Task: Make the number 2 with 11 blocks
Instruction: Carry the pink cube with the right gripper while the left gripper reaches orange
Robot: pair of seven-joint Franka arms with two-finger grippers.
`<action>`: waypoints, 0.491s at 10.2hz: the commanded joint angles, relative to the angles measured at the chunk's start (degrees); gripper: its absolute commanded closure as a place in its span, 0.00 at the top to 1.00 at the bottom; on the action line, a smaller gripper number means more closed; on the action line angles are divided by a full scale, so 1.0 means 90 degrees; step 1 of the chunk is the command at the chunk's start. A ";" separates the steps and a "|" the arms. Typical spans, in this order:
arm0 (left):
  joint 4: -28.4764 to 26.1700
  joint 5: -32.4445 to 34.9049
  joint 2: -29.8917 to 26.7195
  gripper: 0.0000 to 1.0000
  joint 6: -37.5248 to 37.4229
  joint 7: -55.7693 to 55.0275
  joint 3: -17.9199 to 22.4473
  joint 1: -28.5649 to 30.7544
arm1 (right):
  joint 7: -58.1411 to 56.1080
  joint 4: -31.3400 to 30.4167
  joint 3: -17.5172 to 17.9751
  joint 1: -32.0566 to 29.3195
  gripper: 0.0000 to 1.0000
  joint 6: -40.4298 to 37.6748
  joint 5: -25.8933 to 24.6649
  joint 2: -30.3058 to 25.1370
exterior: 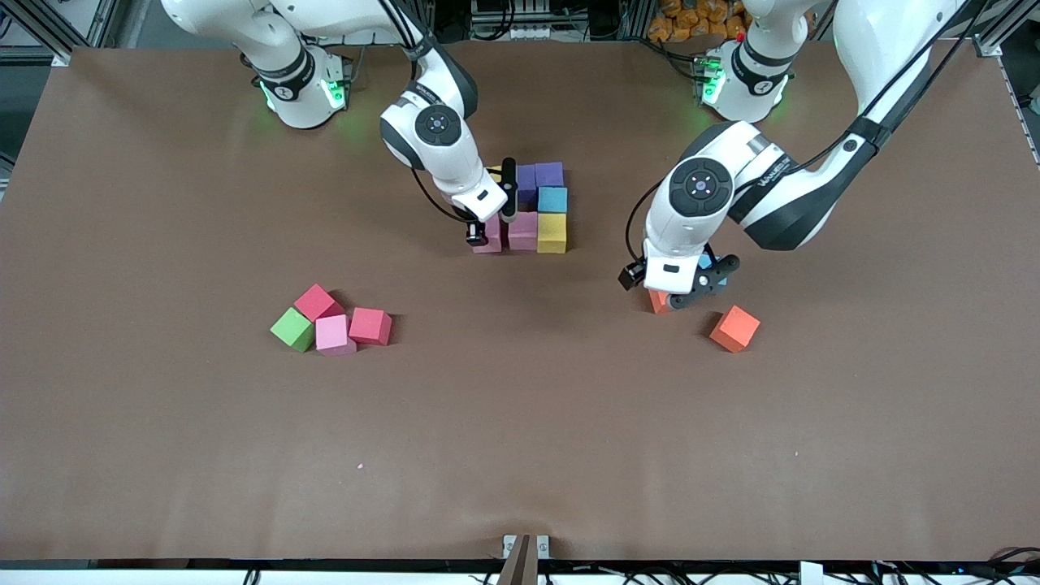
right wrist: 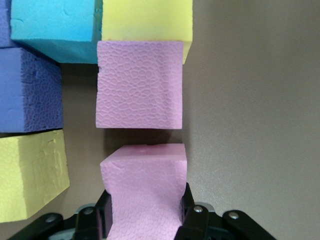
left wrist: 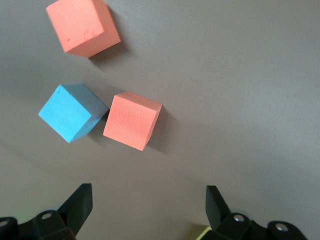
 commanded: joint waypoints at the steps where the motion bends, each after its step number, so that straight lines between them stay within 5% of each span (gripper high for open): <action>1: -0.0179 0.0383 0.0050 1.00 0.0074 0.0869 -0.0111 0.0243 | 0.0158 0.0088 0.0031 0.0046 0.31 0.0063 -0.0068 0.0184; 5: -0.0413 0.0785 0.0313 1.00 0.0394 0.2160 -0.0092 0.0565 | 0.0168 0.0166 0.0031 0.0085 0.31 0.0063 -0.0058 0.0204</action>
